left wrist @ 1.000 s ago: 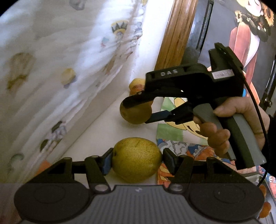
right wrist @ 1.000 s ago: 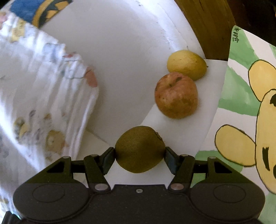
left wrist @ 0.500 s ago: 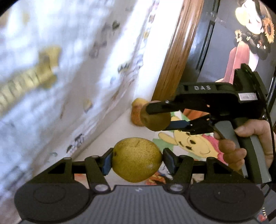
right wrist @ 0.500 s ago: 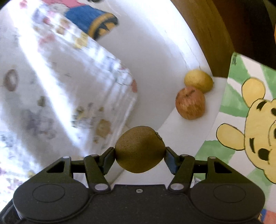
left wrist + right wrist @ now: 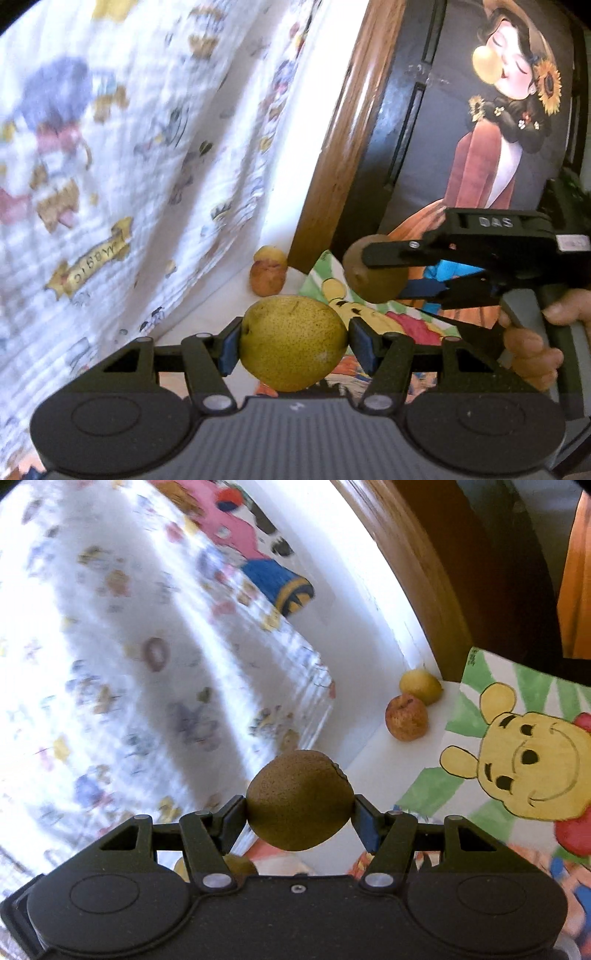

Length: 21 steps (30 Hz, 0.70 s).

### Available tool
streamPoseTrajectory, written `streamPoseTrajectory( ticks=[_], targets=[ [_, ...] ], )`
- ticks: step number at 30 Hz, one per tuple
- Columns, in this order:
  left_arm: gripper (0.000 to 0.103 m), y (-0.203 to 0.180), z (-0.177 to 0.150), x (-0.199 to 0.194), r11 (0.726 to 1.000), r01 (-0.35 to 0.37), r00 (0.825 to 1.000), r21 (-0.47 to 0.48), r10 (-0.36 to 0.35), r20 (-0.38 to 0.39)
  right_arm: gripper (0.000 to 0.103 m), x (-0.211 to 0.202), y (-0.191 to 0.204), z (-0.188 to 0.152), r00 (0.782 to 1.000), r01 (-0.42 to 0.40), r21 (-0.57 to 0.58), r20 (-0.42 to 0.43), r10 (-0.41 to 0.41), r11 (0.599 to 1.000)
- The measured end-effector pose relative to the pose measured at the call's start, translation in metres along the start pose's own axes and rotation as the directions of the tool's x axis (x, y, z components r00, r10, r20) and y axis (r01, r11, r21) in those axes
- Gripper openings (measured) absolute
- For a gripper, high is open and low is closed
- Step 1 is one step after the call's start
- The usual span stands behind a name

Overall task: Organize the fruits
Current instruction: 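Lift the pear and kiwi and carry them over the metal tray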

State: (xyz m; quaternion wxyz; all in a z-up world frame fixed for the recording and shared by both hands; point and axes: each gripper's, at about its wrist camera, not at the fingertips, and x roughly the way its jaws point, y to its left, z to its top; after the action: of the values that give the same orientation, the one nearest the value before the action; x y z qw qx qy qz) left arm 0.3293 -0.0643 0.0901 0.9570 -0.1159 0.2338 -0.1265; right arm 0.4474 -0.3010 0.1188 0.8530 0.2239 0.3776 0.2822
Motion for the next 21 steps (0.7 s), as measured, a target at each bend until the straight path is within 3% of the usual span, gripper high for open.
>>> streamPoseTrajectory(
  ticks=[12, 21],
  targets=[
    [0.064, -0.045, -0.006, -0.073, 0.999, 0.047, 0.998, -0.001, -0.047, 0.044, 0.064, -0.118, 0.042, -0.049, 0.999, 0.002, -0.071, 0.044, 0.001, 0.997],
    [0.064, -0.06, -0.039, -0.105, 0.998, 0.064, 0.998, -0.001, -0.064, 0.006, 0.064, -0.17, 0.042, -0.106, 0.998, 0.006, -0.067, 0.056, -0.002, 0.998]
  ],
)
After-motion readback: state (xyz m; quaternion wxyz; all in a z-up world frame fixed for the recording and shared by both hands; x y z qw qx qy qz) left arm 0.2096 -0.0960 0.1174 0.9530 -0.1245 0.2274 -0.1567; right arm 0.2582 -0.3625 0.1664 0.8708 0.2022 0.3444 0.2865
